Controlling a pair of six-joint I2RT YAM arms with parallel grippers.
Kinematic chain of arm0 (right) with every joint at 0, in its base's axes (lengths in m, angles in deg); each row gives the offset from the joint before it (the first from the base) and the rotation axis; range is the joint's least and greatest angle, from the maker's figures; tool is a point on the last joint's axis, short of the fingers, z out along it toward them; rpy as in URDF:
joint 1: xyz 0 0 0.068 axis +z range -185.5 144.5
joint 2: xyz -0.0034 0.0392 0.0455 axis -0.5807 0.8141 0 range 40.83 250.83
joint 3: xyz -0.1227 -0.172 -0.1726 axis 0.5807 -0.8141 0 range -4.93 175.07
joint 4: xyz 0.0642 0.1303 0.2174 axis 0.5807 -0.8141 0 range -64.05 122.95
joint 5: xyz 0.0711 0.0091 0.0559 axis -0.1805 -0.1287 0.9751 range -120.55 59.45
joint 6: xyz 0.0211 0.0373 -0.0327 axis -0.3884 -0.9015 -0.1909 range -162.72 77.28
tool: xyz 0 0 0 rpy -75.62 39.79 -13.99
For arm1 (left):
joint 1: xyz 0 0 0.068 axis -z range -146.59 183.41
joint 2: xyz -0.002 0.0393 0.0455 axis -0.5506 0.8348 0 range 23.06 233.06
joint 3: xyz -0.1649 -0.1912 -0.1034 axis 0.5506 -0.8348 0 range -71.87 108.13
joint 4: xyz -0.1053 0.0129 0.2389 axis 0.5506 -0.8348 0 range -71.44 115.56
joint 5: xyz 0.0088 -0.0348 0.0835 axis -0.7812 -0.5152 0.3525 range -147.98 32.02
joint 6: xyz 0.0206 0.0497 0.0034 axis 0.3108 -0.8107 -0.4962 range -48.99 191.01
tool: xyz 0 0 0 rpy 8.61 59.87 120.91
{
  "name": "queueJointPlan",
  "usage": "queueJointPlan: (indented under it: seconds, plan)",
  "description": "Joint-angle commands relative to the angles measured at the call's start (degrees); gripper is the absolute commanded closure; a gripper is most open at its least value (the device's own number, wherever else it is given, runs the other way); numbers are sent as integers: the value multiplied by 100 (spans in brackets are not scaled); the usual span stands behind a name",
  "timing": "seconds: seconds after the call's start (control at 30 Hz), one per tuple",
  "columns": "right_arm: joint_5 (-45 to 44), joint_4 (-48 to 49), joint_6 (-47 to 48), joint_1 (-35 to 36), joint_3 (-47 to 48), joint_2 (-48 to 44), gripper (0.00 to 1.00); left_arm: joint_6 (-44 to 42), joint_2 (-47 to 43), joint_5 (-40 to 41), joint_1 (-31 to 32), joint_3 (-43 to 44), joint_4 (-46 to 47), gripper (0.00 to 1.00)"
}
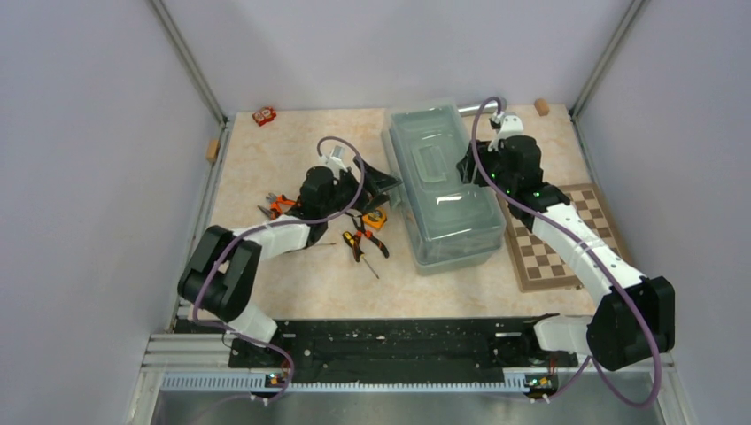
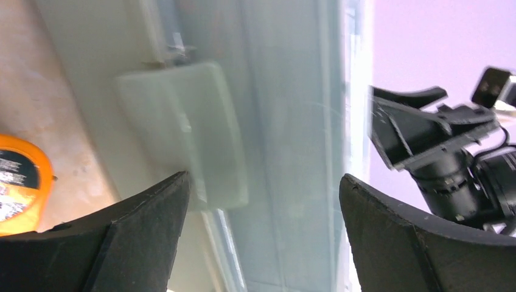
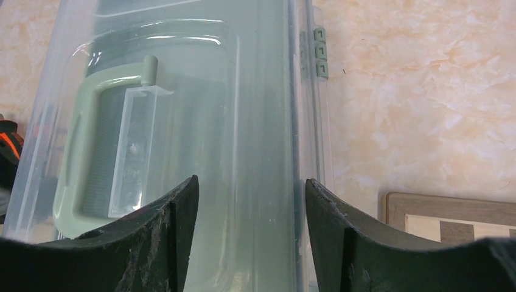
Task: Pack the tool kit
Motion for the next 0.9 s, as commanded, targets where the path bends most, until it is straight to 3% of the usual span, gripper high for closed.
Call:
queueJointPlan:
  seconds: [0.0, 0.23, 0.4, 0.67, 0.87]
  plan:
    - [1483, -1568, 88, 660, -400, 423, 39, -810, -799, 155, 293, 382, -916, 3]
    - [1494, -1525, 74, 666, -428, 411, 39, -1277, -1295, 859, 294, 435, -2197, 3]
    - [1395, -1533, 84, 661, -416, 370, 37, -1739, -1813, 2003, 295, 575, -3473, 2]
    - [1177, -1534, 78, 661, -337, 390, 36, -2095, -2008, 2745, 292, 718, -4261, 2]
    - [1095, -1550, 105, 661, -299, 389, 35, -2193, -1575, 2641, 295, 981, -4295, 2]
